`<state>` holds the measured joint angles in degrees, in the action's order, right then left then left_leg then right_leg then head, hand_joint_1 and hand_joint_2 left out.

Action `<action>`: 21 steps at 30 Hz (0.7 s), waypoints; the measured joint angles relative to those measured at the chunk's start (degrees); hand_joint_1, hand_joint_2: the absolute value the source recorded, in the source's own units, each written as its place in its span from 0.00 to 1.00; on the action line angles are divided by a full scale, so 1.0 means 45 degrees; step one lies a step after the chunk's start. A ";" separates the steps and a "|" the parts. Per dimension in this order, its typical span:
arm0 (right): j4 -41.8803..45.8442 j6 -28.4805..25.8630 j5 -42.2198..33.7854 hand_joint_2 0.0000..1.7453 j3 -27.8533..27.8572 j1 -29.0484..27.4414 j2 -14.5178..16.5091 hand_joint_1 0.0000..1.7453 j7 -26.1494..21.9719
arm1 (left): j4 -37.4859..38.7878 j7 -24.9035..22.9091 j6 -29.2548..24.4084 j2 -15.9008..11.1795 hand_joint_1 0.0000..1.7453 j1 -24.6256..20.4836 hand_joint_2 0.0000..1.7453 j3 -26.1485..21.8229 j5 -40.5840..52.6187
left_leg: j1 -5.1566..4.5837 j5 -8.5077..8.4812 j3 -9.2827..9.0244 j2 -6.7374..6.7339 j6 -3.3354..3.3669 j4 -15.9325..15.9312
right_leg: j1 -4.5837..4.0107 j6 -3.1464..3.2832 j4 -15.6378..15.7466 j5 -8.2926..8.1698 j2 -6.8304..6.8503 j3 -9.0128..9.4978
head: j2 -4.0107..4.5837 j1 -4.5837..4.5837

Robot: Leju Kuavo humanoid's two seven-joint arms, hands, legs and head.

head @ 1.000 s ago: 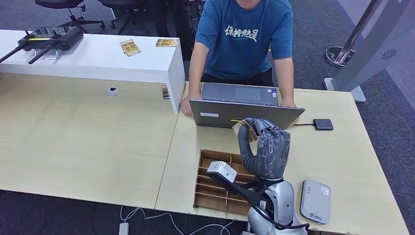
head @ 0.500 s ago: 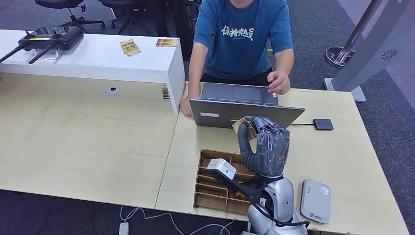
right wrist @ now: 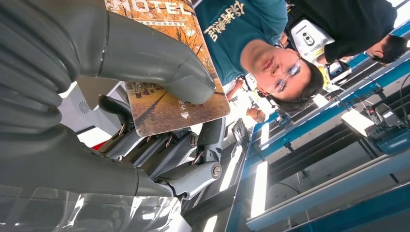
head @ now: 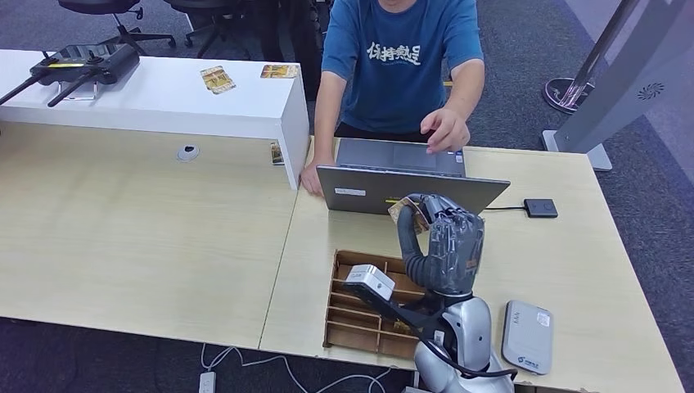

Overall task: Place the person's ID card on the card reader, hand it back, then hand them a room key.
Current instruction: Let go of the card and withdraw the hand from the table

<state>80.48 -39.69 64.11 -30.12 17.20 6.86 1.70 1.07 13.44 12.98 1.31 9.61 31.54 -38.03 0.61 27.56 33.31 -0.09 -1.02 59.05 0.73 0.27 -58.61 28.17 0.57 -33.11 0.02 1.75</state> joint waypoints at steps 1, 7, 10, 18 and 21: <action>0.0000 0.0000 0.0001 1.00 0.0000 0.0005 0.0000 1.00 0.0000 | 0.0000 0.0000 0.0000 0.0000 0.00 0.0000 0.00 0.0000 0.0000 | 0.0000 0.0000 0.0000 0.0000 0.0000 0.0000 | 0.0000 0.0000 0.0000 0.0000 0.0000 0.0000 | 0.0000 0.0000; 0.0000 0.0000 0.0000 1.00 0.0000 0.0023 0.0001 1.00 0.0000 | 0.0000 0.0000 0.0000 0.0000 0.00 0.0000 0.00 0.0000 0.0000 | 0.0000 0.0000 0.0000 0.0000 0.0000 0.0000 | 0.0000 0.0000 0.0000 0.0000 0.0000 0.0000 | 0.0000 0.0000; 0.0000 0.0000 0.0000 1.00 0.0000 0.0025 0.0000 0.99 0.0000 | 0.0000 0.0000 0.0000 0.0000 0.00 0.0000 0.00 0.0000 0.0000 | 0.0000 0.0000 0.0000 0.0000 0.0000 0.0000 | 0.0000 0.0000 0.0000 0.0000 0.0000 0.0000 | 0.0000 0.0000; -0.2587 0.1614 0.2184 1.00 0.0250 0.3616 0.0077 0.97 0.2735 | 0.0000 -0.0118 0.0352 -0.0517 0.00 -0.0288 0.00 0.0553 0.1547 | 0.0001 -0.0073 0.0072 -0.0040 -0.0018 0.0000 | -0.0002 0.0029 -0.0021 -0.0086 -0.0036 -0.0095 | 0.0000 0.0001; -0.4700 0.1238 0.1898 1.00 0.0691 0.5941 0.0258 0.97 0.2612 | 0.0000 -0.0205 0.0556 -0.0748 0.00 -0.0448 0.00 0.0687 0.1795 | 0.0007 -0.0118 0.0085 -0.0013 -0.0014 0.0000 | -0.0003 0.0028 -0.0022 -0.0110 -0.0004 -0.0101 | 0.0000 -0.0004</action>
<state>59.33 -34.12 72.65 -27.01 43.93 8.02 13.46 1.07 12.52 15.49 -2.05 7.59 34.63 -29.95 0.64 27.02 33.69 -0.14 -1.08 59.05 0.71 0.40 -58.71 27.68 0.55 -33.56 0.02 1.73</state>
